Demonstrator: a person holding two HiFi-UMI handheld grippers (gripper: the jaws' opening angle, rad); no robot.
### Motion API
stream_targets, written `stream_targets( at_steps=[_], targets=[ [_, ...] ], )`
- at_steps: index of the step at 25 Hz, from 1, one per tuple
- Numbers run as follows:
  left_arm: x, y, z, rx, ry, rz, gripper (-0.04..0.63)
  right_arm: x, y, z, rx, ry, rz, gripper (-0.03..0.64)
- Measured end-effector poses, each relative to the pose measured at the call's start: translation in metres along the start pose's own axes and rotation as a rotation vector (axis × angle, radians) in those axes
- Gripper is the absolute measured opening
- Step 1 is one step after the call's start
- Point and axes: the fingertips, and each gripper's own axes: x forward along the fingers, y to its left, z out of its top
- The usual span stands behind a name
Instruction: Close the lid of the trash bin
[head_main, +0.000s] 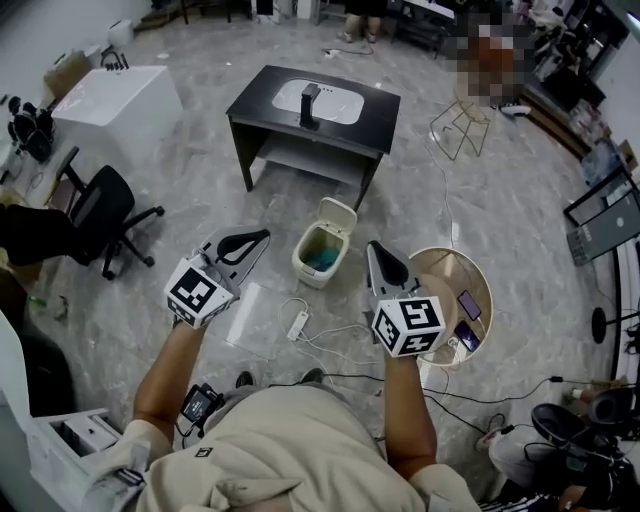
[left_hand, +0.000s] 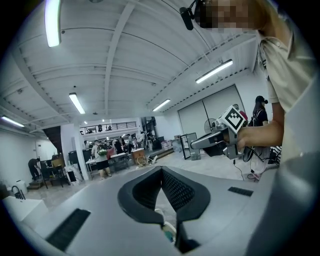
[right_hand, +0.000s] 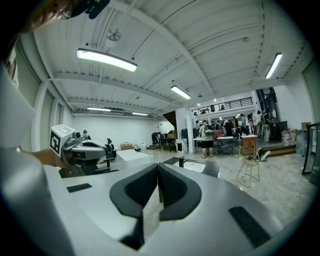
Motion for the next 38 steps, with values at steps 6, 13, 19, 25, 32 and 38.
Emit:
stream_targets(
  at_steps=[6,13,19,25,32,38],
  targets=[
    [0.024,-0.007,0.006,0.016,0.02,0.013,0.017,0.001,-0.027,-0.002,0.016,-0.003,0.022,0.025],
    [0.055,-0.017,0.007,0.031,0.021,-0.041,0.017,-0.008,-0.051,-0.004,0.023,-0.001,-0.011,0.025],
    [0.091,-0.013,0.003,0.03,-0.01,-0.135,0.017,-0.011,-0.067,-0.005,0.023,0.004,-0.1,0.025],
    [0.133,0.008,0.011,0.05,-0.087,-0.274,0.017,-0.004,-0.077,0.006,0.014,0.004,-0.23,0.025],
    [0.162,0.067,0.001,0.058,-0.136,-0.393,0.017,0.043,-0.074,0.011,0.021,0.005,-0.36,0.025],
    [0.172,0.105,-0.009,0.039,-0.145,-0.476,0.017,0.072,-0.065,0.015,0.032,0.011,-0.45,0.025]
  ],
)
